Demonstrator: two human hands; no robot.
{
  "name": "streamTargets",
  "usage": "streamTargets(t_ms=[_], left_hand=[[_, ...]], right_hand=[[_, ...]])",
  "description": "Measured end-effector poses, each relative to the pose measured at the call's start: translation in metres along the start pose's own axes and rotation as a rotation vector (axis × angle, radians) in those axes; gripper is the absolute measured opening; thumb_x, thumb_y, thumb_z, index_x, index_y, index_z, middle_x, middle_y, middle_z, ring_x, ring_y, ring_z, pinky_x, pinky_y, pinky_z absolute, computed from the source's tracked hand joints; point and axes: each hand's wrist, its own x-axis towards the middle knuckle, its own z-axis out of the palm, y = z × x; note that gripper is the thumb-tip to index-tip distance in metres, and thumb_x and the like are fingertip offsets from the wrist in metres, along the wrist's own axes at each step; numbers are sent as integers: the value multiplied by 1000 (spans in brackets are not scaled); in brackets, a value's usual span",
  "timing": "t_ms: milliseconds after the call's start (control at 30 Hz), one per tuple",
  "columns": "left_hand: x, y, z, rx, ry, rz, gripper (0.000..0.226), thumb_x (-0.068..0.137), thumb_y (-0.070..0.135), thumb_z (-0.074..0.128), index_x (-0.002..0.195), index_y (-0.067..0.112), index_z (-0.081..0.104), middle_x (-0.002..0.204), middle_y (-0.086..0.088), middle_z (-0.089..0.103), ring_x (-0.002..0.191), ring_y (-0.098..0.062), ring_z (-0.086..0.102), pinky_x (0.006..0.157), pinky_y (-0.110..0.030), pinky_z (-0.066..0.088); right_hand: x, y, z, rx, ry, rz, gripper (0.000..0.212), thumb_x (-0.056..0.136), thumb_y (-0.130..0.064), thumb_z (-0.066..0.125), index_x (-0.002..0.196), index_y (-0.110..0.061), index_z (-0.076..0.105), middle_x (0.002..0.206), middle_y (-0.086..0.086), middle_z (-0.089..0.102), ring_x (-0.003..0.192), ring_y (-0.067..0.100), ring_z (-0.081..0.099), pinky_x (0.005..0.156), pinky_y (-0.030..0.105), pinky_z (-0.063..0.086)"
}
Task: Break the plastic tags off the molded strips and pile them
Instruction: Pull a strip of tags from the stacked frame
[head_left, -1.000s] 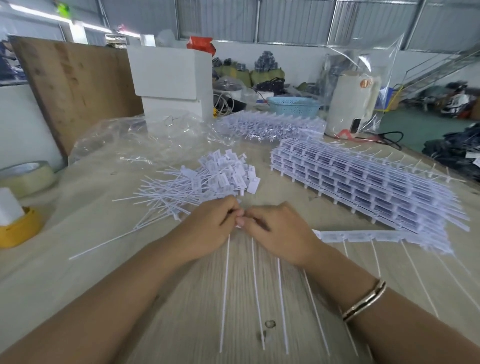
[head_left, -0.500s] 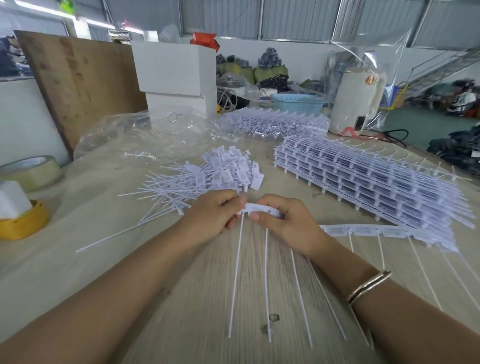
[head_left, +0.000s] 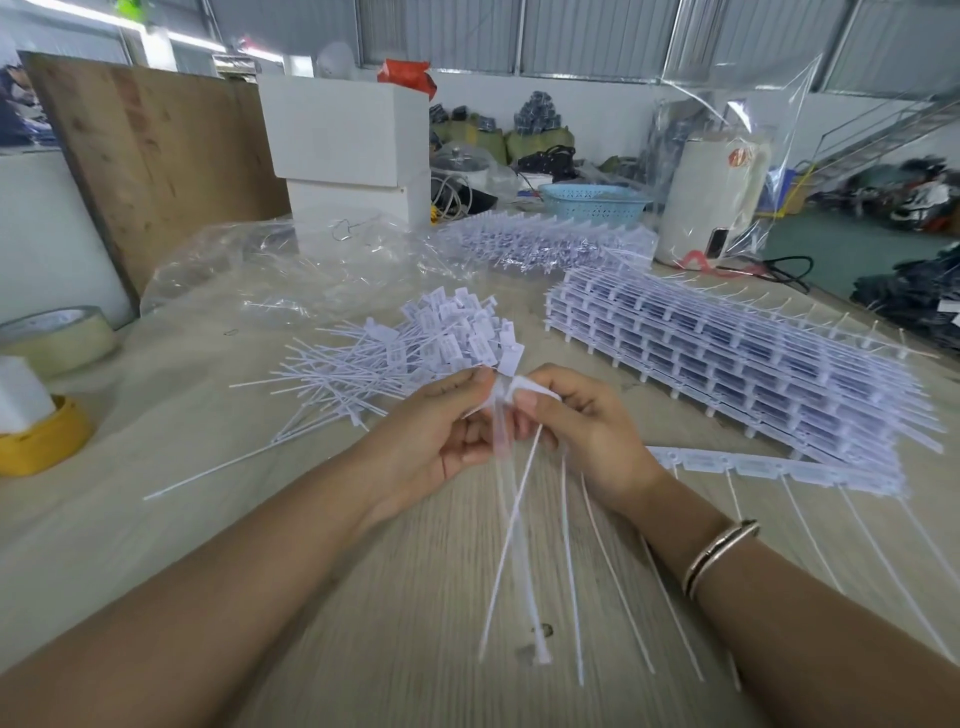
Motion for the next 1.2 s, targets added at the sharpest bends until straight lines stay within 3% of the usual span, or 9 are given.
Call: streamTargets(t_ms=[100,267,400,533,700,833,933,1067,1200], left_hand=[[-1,5,-6,-66,-9,6,21,91,21,43,77,9,54,62,-5,66,53,-13,62,47,-20,43],[-2,-2,-27,1280,-60,329,28,94,25,54,71,10,59,63,8,52,62,-5,47,63,-26,36],[2,-5,-28,1559,33,515,23,90,36,58,87,16,70,86,1,57,87,-15,49,78,-29,38],[-1,-5,-24,1377,150,516,27,98,29,42,89,22,67,89,2,57,88,-19,52,79,-34,39],[-6,-8,-9,1123,71,343,44,94,50,38,64,26,58,63,8,63,61,-4,57,64,-21,42],[-3,-9,-9,1043,101,328,42,97,28,48,56,22,57,51,12,58,54,-2,54,59,-15,39],[-2,-9,-10,995,100,281,39,97,24,48,61,16,61,56,8,62,61,-9,58,66,-23,43],[-5,-5,-8,875,75,220,35,94,31,52,61,27,64,53,9,61,55,3,55,58,-9,41],[-4,-4,-6,583,101,148,33,94,31,53,68,14,66,62,-2,61,57,-8,52,56,-12,43]], right_hand=[[1,2,-15,129,56,64,15,83,-18,54,72,-13,63,57,0,59,48,11,45,45,17,32],[0,5,-27,-78,-33,58,25,85,-20,49,66,-6,53,62,6,49,58,17,43,58,19,35],[-1,2,-23,-118,-101,66,23,82,-13,43,79,2,60,66,10,50,59,12,46,59,18,37],[-5,2,-18,-252,-153,96,21,91,-2,49,101,-15,61,66,24,46,59,20,40,59,30,34],[-8,3,-11,-341,-304,74,19,94,-3,51,109,-15,47,69,9,60,53,33,39,51,41,31],[-7,-1,-14,-398,-303,152,4,92,-8,56,93,-11,54,76,14,65,66,21,55,69,36,43],[-6,-2,-18,-446,-316,179,20,91,-11,58,72,-13,58,65,2,58,62,16,47,64,31,37],[-8,-2,-13,-401,-277,142,22,88,-11,62,71,2,61,59,4,55,58,15,46,60,24,37],[-7,-1,-8,-371,-150,31,31,82,-27,64,60,-6,60,53,15,52,52,15,42,55,26,34]])
